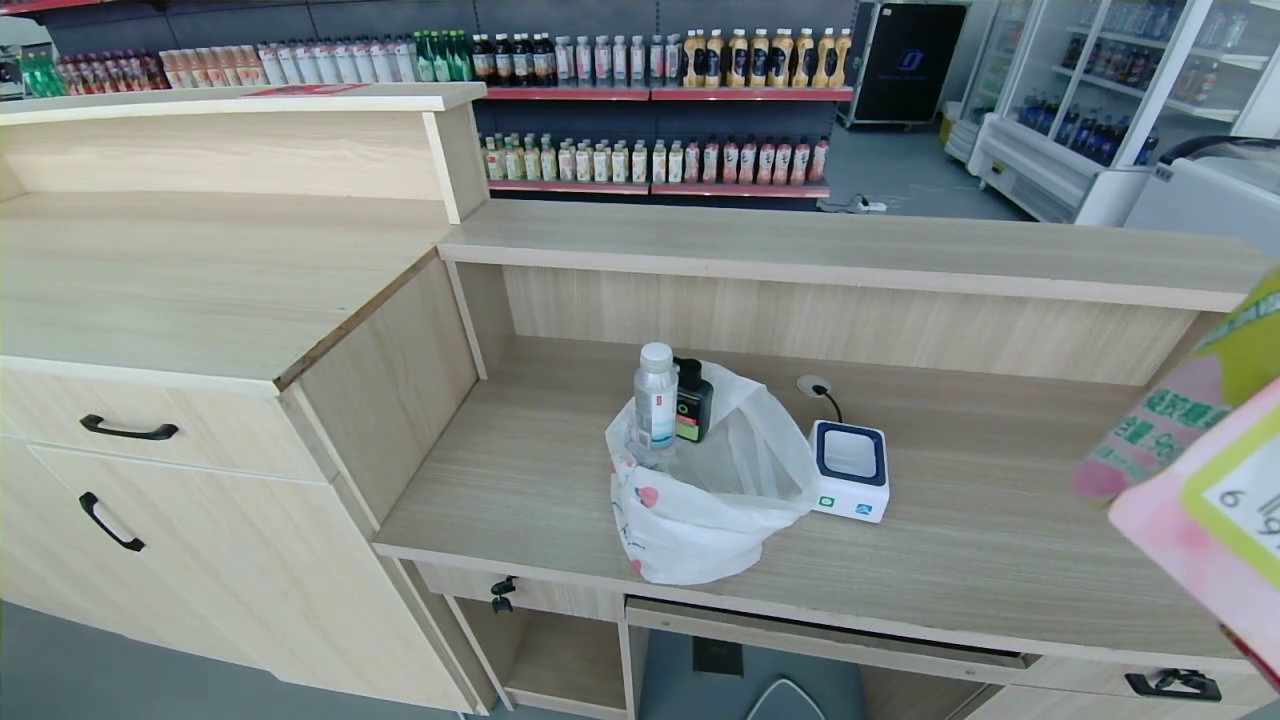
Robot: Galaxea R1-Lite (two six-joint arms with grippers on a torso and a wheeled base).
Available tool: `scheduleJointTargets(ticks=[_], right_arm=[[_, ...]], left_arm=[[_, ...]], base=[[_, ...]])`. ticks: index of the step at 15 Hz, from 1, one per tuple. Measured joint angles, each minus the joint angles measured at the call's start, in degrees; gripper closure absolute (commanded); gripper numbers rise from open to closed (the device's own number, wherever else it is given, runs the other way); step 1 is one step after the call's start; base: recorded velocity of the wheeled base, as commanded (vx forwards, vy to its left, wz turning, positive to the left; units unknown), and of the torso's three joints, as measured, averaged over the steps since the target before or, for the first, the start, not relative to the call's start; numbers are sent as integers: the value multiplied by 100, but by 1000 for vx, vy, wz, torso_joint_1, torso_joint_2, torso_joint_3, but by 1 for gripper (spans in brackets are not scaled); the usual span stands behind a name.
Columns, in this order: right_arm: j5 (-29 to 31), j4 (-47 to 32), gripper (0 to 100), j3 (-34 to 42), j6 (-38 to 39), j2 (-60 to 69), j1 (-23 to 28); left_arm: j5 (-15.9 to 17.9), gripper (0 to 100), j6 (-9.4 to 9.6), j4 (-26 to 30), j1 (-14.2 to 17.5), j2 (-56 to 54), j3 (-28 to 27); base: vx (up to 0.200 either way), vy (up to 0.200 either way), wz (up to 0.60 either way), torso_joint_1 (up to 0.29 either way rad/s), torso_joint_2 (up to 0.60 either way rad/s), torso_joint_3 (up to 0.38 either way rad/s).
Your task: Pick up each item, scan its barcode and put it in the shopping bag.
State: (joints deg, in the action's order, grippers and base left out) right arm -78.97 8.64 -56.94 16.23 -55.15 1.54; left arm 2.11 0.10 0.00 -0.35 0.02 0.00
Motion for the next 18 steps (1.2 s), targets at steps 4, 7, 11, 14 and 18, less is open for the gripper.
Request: scheduleJointTargets(ticks=[4, 7, 11, 14, 18], right_arm=[[17, 5, 100, -35, 112, 13, -379], [127, 6, 100, -77, 117, -9, -589], [234, -5, 100, -113, 118, -57, -727], [244, -22, 100, -80, 123, 9, -777], [255, -9, 100, -66, 123, 61, -775]], left_arm=[[0, 0, 0, 0, 0, 0, 0], [0, 0, 0, 0, 0, 0, 0], [-1, 0, -2, 0, 0, 0, 0], [0, 0, -2, 0, 0, 0, 0], [0, 0, 0, 0, 0, 0, 0]], base=[[0, 0, 0, 0, 0, 0], [0, 0, 0, 0, 0, 0], [0, 0, 0, 0, 0, 0], [0, 0, 0, 0, 0, 0], [0, 0, 0, 0, 0, 0]])
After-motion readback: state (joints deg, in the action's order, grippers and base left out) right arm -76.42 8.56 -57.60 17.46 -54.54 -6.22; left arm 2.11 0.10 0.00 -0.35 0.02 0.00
